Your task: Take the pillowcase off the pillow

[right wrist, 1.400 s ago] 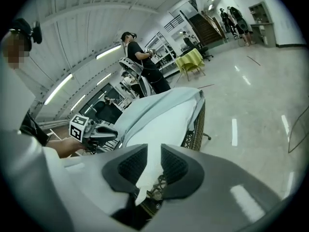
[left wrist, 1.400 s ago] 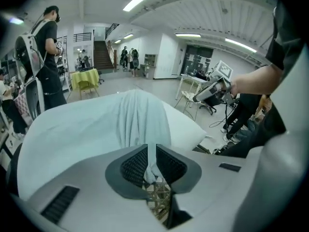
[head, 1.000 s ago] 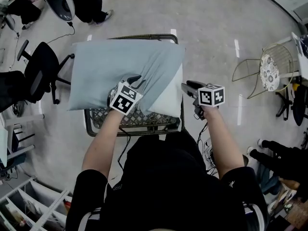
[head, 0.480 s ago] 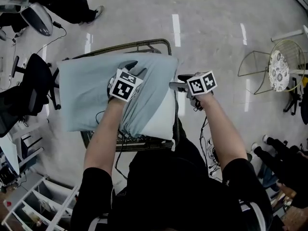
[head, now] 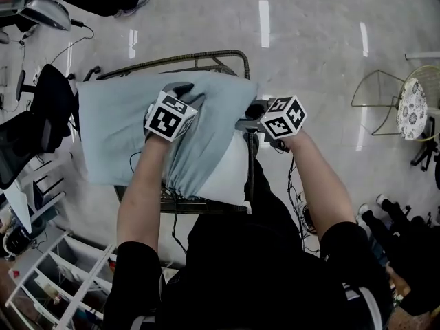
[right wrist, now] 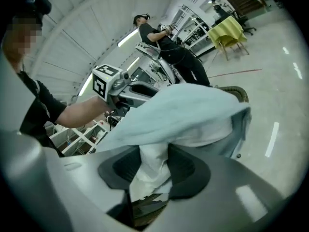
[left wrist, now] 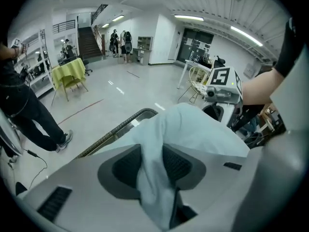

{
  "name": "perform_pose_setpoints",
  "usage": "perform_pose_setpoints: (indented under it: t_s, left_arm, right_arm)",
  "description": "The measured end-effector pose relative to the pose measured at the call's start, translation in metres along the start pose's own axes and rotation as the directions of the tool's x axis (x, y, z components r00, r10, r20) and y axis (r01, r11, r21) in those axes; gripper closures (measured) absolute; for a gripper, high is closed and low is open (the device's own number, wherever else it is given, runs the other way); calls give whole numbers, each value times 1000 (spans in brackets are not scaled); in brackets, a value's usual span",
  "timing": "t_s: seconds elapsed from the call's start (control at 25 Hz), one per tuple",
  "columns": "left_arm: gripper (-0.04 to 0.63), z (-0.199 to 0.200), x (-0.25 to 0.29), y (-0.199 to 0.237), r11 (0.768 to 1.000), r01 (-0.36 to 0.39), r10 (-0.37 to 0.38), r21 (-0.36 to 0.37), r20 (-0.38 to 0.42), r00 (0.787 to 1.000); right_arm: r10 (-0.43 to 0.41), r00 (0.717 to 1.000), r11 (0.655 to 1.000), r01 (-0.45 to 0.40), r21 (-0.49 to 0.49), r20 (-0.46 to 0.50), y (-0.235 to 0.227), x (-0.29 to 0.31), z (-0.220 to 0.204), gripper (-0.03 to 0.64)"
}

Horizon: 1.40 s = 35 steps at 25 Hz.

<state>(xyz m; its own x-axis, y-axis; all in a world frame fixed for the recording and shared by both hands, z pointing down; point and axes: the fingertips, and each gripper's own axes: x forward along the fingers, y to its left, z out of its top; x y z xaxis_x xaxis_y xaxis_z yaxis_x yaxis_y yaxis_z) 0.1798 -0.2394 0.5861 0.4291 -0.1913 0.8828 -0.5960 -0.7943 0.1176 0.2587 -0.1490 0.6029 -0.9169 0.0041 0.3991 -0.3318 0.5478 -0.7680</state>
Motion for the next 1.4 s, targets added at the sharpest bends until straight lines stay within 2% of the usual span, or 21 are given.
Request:
perform_pose_setpoints:
  t_s: [0.12,0.24,0.36,0.6,0.72,0.8,0.88,1.0,1.04,1.16,1.28,1.4]
  left_arm:
    - [576,-6,-11,7,997,-46,48,65,-32,998]
    - [586,-10,-21,8,984,-98,113,146,-97,989]
    - [589,-16,-39,25,955,-203,233,217,-121,965]
    - [589,-34,-70,60,942,-284,310,179,-137,941]
    - [589,-40,-79,71,942,-298,319,153,-138,938]
    - [589,-40,-81,70,946,-288,307,150,-128,943]
    - [589,-36,-79,58,960,-245,259,135,-101,960]
    - [588,-27,-66,36,971,-198,208,130,-68,976]
    - [588,-25,-59,31,968,-200,212,151,-70,975]
    - [588,-19,-45,27,958,-208,228,198,-83,970]
    - [575,-9,-41,33,970,-194,204,149,-54,978]
    - [459,-2,-36,47,973,-201,207,112,-41,978]
  right_arm:
    - [67,997,998,-67,-3,39,13,-14,7,503]
    - [117,991,993,-117,-10,60,25,-25,8,535]
    - [150,985,989,-150,-17,85,36,-34,13,548]
    - [170,978,985,-169,-15,121,49,-48,19,565]
    - [161,974,986,-164,9,160,50,-55,19,578]
    - [140,976,989,-146,23,167,49,-56,19,578]
    - [90,985,994,-97,42,149,42,-53,17,538]
    - [-43,996,998,39,54,72,18,-47,14,351]
    - [-90,994,995,87,47,56,10,-48,15,318]
    - [-190,977,981,185,63,93,-14,-53,35,290]
    - [-212,971,972,198,128,108,-34,-45,54,238]
    - [-153,987,980,145,136,50,-34,-17,55,242]
